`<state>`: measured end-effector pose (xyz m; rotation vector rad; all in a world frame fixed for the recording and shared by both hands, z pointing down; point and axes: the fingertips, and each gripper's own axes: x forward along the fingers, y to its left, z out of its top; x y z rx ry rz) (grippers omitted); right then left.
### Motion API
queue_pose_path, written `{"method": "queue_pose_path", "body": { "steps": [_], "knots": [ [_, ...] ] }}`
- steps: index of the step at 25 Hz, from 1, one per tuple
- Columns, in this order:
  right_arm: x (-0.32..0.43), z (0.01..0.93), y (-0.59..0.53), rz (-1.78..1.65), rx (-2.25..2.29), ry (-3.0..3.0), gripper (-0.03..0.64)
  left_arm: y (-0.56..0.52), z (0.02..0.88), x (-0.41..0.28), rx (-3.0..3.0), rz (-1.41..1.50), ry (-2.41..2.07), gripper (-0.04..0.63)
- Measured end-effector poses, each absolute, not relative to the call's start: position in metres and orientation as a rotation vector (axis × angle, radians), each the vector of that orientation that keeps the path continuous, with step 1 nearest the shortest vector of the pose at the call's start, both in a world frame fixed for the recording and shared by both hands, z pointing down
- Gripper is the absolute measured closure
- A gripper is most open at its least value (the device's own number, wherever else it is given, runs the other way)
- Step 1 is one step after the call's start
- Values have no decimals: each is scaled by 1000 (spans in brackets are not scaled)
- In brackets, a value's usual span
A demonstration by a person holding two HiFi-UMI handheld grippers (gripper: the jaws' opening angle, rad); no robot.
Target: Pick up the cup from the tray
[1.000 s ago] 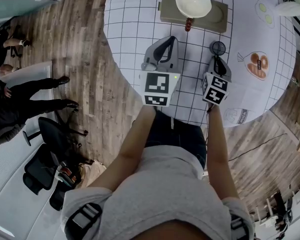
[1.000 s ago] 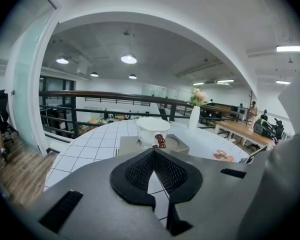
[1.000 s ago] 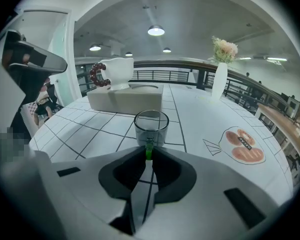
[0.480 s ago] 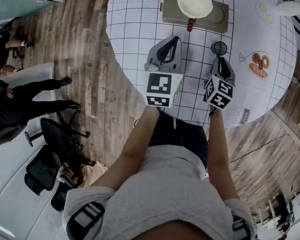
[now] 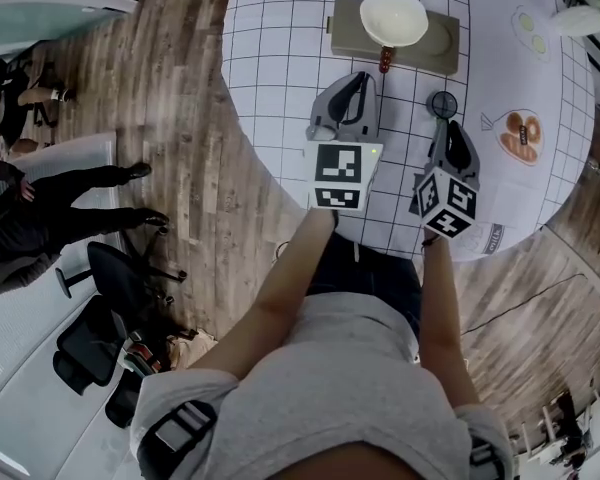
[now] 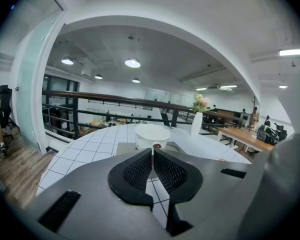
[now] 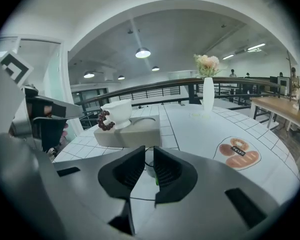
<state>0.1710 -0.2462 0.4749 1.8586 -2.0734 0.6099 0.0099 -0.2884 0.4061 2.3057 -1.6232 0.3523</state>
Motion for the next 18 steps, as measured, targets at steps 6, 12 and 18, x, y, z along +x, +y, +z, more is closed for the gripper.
{"method": "queue_pose_path", "body": {
  "steps": [6, 12, 18],
  "knots": [
    [173, 472, -248, 624, 1884, -2077, 577, -301, 413, 20, 2303, 309, -1612, 479],
    [175, 470, -249, 648, 1891, -2088, 577, -317, 433, 33, 2311, 331, -1620, 421],
    [177, 472, -249, 681, 1892, -2099, 577, -332, 445, 42, 2327, 402, -1692, 411]
  ]
}}
